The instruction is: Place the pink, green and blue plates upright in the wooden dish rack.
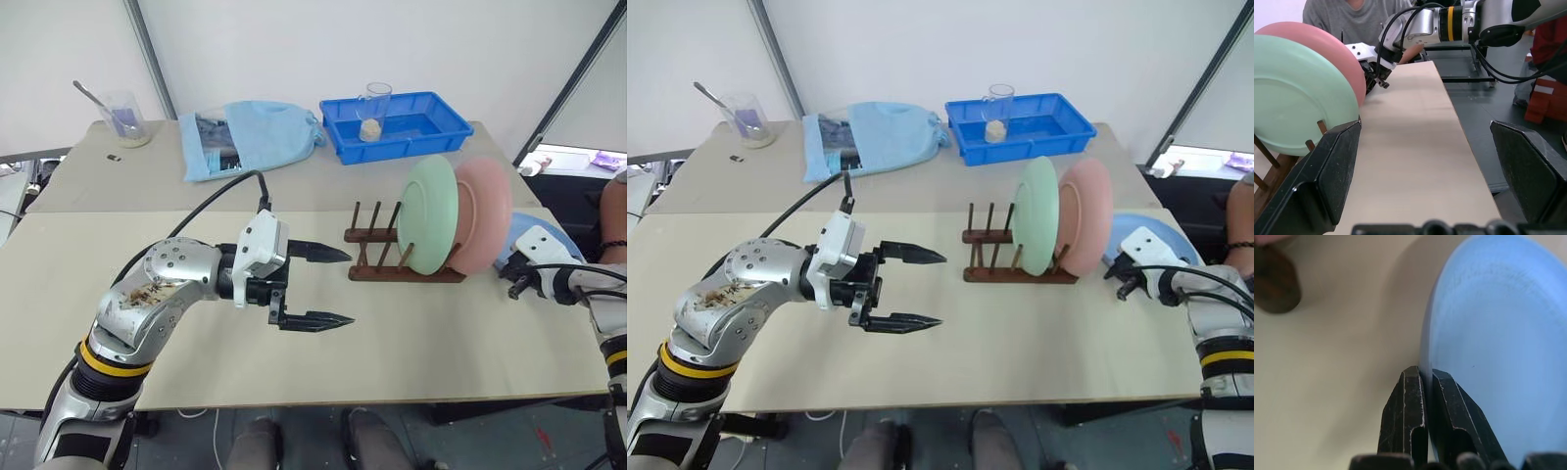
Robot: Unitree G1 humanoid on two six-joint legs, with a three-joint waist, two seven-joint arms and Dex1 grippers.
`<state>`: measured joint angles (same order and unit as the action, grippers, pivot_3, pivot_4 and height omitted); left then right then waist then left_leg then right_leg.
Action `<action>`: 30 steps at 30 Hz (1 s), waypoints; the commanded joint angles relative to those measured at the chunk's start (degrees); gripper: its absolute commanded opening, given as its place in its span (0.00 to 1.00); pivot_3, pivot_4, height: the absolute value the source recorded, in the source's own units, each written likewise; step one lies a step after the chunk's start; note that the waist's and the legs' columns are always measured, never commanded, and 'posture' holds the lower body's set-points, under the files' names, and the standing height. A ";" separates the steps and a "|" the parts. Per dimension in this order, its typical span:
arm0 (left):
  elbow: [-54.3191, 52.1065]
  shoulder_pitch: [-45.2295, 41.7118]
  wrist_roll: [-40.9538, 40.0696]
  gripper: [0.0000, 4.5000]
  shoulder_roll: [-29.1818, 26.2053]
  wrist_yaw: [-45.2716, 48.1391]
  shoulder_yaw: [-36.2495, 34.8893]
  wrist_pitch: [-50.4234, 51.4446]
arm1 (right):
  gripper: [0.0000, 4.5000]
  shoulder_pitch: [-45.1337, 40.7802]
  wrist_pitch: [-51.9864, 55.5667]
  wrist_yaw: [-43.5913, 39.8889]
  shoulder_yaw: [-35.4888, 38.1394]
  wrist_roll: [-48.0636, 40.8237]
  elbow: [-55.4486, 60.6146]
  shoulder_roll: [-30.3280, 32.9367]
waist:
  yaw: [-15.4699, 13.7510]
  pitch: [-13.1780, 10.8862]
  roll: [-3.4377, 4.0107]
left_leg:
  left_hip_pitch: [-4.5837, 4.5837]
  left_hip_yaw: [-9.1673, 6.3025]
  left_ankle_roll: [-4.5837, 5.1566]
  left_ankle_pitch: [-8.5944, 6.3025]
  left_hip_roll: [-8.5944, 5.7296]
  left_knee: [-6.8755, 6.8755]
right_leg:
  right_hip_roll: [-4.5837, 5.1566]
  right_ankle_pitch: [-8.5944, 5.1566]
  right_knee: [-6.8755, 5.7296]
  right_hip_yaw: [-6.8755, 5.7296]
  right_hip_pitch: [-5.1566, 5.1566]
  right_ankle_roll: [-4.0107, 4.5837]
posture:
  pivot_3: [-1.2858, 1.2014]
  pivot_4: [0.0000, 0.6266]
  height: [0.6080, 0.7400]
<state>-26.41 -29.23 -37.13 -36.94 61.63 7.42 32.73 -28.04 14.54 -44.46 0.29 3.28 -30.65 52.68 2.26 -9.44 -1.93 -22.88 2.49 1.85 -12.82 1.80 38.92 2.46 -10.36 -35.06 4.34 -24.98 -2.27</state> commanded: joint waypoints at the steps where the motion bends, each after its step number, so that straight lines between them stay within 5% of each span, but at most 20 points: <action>1: -0.29 0.54 -1.49 1.00 -0.71 -2.50 -4.60 0.72 | 0.05 -0.18 -0.16 5.08 5.14 1.16 5.42 4.44 | -0.01 -0.02 0.03 | -0.06 0.01 0.00 0.00 -0.01 0.00 | 0.01 0.00 0.01 0.01 -0.06 -0.01 | 0.52 0.24 1.00; 10: 0.09 4.50 -0.53 1.00 -3.93 -5.76 -9.94 0.92 | 0.05 -13.76 -10.82 6.66 8.93 -3.38 19.79 5.49 | 1.40 -0.14 0.21 | -0.01 0.10 0.00 0.00 0.09 -0.12 | -0.09 0.00 -0.06 0.09 -0.23 0.00 | 0.52 0.24 1.00; 15: 2.78 3.81 0.96 1.00 -4.96 -5.36 -10.67 -0.59 | 0.05 -22.25 2.99 4.42 10.84 -22.26 33.80 -6.84 | 1.69 -0.15 0.19 | 0.04 0.03 0.00 0.00 0.15 -0.10 | -0.18 0.05 -0.11 0.10 -0.16 0.05 | 0.52 0.24 1.00; 21: 5.30 5.23 2.06 1.00 -6.90 -3.67 -11.92 -2.21 | 0.05 -23.81 28.49 16.06 17.56 -50.43 47.00 -19.50 | 0.15 -0.14 0.19 | -0.29 -0.12 0.00 0.00 0.17 -0.12 | -0.10 0.16 -0.07 -0.10 -0.35 -0.09 | 0.52 0.24 1.00; 30: 6.62 6.11 2.39 1.00 -7.48 -1.17 -11.29 -3.63 | 0.05 -14.42 43.95 37.74 23.33 -84.99 53.09 -21.54 | -1.25 -0.15 0.19 | -0.71 -0.20 0.08 -0.08 0.11 -0.20 | 0.17 0.24 0.09 -0.28 -0.57 0.13 | 0.52 0.24 1.00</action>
<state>-19.19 -22.36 -34.52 -44.77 59.88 -3.55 30.45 -42.09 58.58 -9.70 21.17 -76.13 19.90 29.92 1.01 -9.58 -1.73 -23.61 2.29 1.93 -12.89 1.90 38.72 2.62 -10.12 -34.98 4.07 -25.58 -2.14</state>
